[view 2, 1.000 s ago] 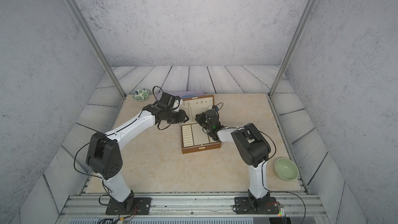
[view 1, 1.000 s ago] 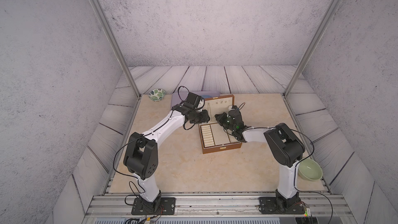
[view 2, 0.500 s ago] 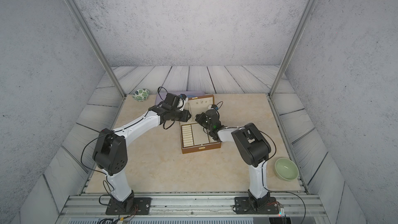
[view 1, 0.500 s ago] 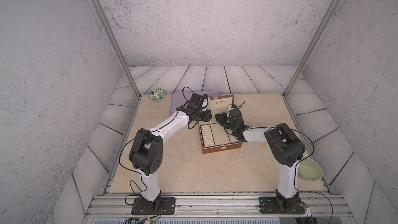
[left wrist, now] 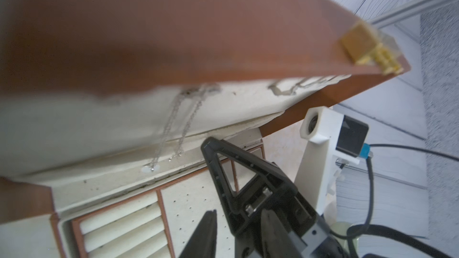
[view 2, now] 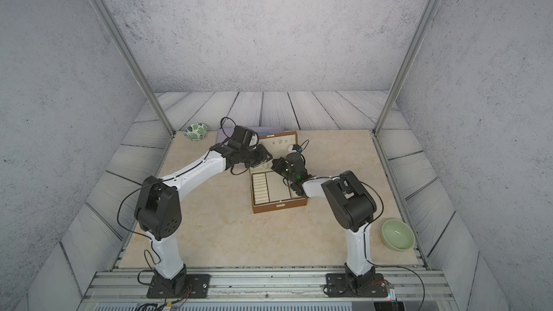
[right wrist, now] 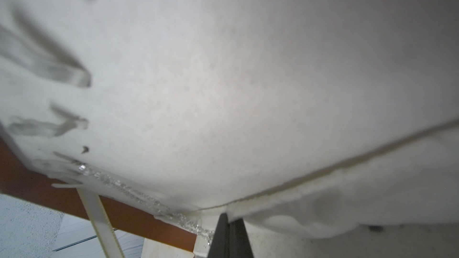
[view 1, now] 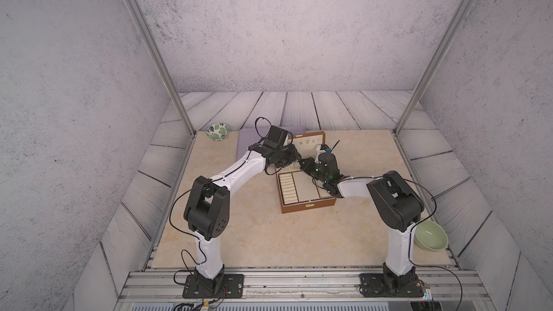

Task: Put jewelry chain into jewelry box
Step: Open the storage slot of the jewelry box, then adjust the necklace in the storage slot.

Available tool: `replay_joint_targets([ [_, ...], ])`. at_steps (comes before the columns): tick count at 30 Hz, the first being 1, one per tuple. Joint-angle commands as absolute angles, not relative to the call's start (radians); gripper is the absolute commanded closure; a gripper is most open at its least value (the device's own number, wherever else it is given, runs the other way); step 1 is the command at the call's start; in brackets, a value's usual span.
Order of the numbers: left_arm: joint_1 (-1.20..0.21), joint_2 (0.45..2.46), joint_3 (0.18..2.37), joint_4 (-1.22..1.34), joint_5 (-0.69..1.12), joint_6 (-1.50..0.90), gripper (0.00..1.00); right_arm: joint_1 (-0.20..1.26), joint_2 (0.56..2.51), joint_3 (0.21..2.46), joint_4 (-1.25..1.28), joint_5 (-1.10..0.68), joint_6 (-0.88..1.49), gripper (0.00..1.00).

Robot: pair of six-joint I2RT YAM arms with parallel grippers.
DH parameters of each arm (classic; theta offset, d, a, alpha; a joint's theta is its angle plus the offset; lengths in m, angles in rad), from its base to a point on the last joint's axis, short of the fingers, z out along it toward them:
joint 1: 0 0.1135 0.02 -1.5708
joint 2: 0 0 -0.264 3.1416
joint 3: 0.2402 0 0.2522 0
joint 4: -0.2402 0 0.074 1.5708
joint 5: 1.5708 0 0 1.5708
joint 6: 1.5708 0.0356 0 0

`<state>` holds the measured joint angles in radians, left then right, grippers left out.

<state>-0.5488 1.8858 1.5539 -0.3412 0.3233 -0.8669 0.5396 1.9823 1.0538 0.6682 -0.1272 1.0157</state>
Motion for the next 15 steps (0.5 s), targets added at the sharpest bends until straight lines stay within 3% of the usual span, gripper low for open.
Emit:
replay_joint_targets([
  [1,-0.546,1.876,1.492,-0.341,0.257,-1.093,0.66,0.53,2.004,1.04,0.714,-0.127,0.975,1.0],
  [15,-0.558,1.876,1.433,-0.333,0.168,-1.263,0.67,0.527,2.029,1.017,0.807,-0.124,0.948,1.0],
])
